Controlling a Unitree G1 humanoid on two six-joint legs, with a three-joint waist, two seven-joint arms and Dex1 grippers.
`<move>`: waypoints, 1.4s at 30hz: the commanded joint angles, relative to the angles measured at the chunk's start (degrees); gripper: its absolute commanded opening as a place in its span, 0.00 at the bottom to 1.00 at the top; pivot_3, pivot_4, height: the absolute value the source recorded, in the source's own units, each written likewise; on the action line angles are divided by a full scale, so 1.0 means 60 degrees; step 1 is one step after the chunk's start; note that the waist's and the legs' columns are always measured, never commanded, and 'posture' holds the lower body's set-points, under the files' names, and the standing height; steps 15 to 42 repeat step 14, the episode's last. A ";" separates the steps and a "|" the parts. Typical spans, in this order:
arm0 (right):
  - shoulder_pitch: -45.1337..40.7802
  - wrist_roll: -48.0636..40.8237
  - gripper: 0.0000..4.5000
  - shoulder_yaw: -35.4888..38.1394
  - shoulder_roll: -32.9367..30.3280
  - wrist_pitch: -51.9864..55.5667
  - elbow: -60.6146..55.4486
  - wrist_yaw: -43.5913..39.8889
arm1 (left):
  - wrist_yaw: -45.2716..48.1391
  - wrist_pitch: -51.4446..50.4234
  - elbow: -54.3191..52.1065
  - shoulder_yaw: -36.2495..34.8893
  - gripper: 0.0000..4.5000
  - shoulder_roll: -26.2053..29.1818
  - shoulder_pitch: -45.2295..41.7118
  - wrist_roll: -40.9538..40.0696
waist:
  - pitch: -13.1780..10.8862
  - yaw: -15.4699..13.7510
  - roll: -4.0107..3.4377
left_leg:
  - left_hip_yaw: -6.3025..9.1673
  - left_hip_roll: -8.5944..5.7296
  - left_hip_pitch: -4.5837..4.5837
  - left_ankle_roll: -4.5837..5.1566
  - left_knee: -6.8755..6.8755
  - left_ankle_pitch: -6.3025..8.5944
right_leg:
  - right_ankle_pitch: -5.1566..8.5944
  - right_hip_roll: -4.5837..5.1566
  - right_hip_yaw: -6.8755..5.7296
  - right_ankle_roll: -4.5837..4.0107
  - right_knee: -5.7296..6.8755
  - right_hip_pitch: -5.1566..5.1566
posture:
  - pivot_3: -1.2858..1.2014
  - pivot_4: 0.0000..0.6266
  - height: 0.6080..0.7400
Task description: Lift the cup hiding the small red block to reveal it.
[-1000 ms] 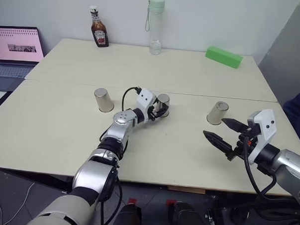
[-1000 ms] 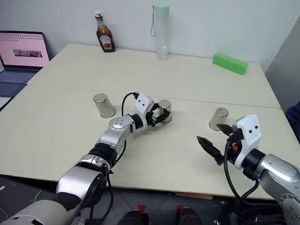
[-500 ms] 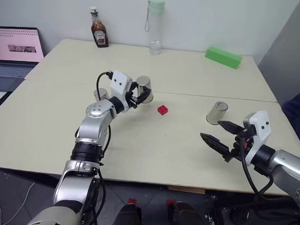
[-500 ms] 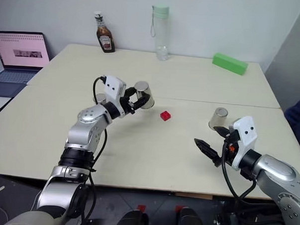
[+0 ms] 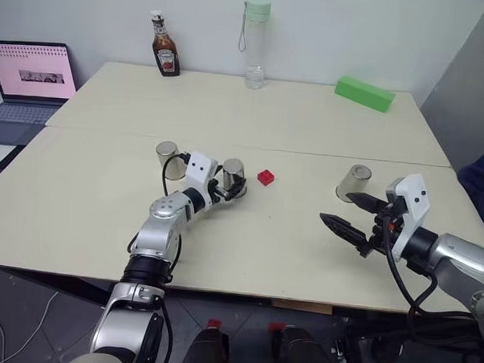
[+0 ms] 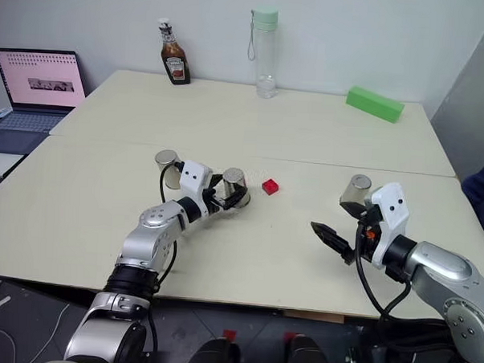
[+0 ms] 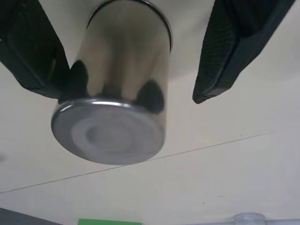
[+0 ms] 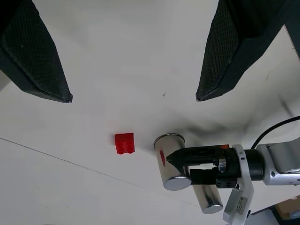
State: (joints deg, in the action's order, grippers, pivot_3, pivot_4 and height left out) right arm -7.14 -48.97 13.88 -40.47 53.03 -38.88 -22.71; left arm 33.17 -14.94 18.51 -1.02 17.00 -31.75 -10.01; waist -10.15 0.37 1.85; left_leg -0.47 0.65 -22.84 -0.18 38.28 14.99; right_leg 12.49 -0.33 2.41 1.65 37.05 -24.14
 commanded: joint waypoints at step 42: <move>-0.0683 0.0101 1.00 0.0239 -0.0608 -0.0313 0.0951 -0.1076 | 0.2163 -0.5999 -0.7096 -0.3224 0.98 0.5295 0.3226 -0.3177 | -0.0003 0.0184 0.0000 | 0.0019 0.0005 0.0014 0.0000 -0.0011 -0.0001 | 0.0045 0.0046 -0.0013 -0.0072 0.0000 0.0004 | 0.52 0.24 1.00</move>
